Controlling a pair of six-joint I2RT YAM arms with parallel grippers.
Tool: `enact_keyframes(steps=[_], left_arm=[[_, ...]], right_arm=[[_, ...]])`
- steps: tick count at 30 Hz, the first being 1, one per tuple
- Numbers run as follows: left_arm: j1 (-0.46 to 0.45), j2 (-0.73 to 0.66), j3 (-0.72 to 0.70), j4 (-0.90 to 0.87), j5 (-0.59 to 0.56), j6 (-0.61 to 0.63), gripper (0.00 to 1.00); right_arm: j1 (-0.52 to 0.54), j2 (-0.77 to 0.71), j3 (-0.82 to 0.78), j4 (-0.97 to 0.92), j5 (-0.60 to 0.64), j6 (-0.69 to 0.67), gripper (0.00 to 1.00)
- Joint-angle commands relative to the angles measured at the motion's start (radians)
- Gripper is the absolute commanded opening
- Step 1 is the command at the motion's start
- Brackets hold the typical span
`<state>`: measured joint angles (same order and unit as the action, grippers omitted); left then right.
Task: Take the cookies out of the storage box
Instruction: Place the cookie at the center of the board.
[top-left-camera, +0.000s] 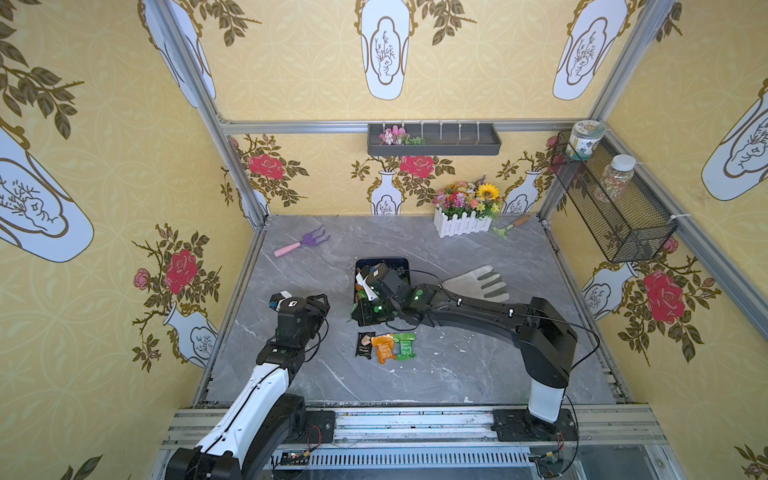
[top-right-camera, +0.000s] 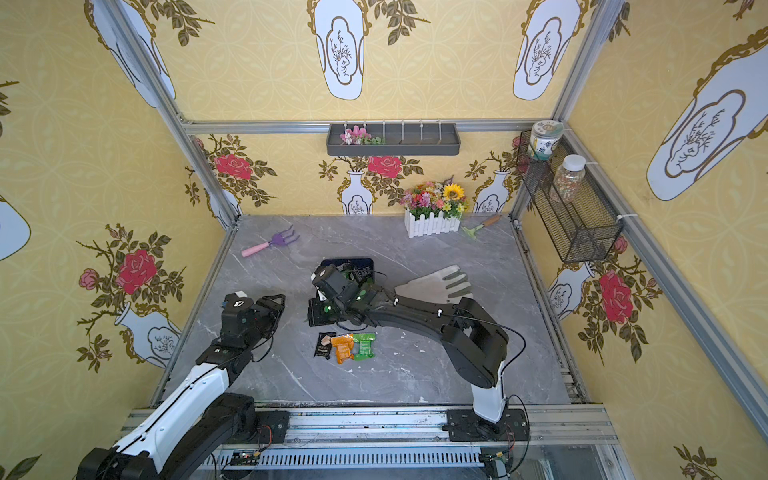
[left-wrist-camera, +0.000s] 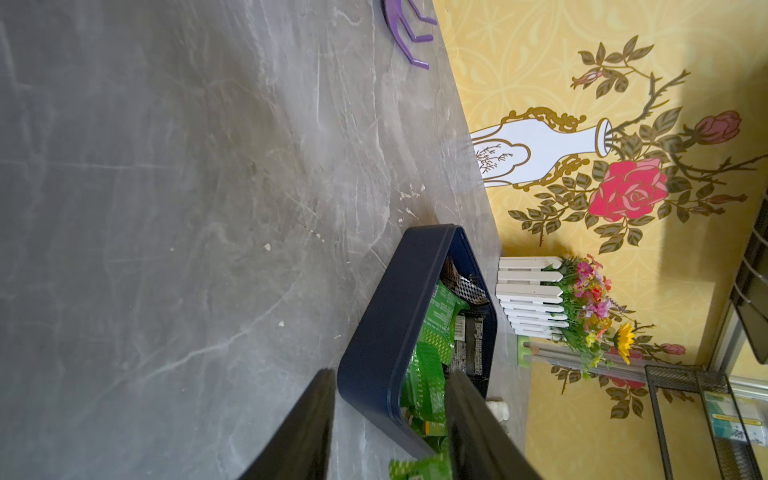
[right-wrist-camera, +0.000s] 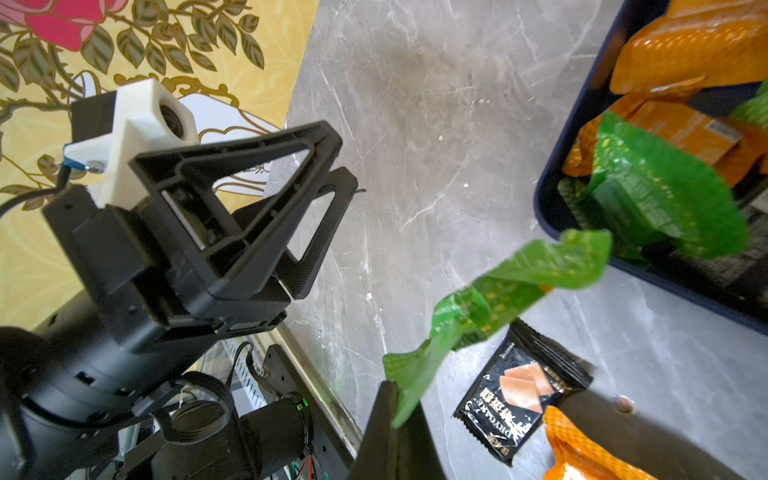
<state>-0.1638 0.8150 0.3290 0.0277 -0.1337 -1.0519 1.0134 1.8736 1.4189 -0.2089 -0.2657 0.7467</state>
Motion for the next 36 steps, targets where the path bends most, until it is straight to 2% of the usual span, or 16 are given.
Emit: enact_keyframes(steps=[1,8,16,19,26,32,36], left_arm=[[0.002,-0.052,-0.006,-0.092,-0.091,-0.035,0.48],[0.002,-0.189,-0.008,-0.235,-0.193,-0.068,0.48],[0.003,-0.211,-0.024,-0.253,-0.164,-0.062,0.48],[0.002,-0.192,-0.023,-0.221,-0.137,-0.035,0.48],[0.002,-0.099,0.013,-0.144,-0.045,0.044,0.48],[-0.005,0.031,0.108,-0.057,0.129,0.234,0.48],[-0.1,0.163,0.213,-0.061,0.149,0.377,0.5]], right_arm=[[0.028,0.024,0.013,0.043,-0.071,-0.009,0.0],[0.077,0.15,0.054,0.047,-0.152,-0.008,0.0],[0.078,0.206,0.013,0.081,-0.157,0.017,0.0],[0.079,0.186,-0.02,0.071,-0.134,0.017,0.09],[0.08,0.116,-0.051,0.03,-0.081,-0.01,0.46],[0.035,-0.04,-0.093,-0.063,0.075,-0.068,0.49],[-0.074,-0.171,-0.197,-0.094,0.199,-0.052,0.49]])
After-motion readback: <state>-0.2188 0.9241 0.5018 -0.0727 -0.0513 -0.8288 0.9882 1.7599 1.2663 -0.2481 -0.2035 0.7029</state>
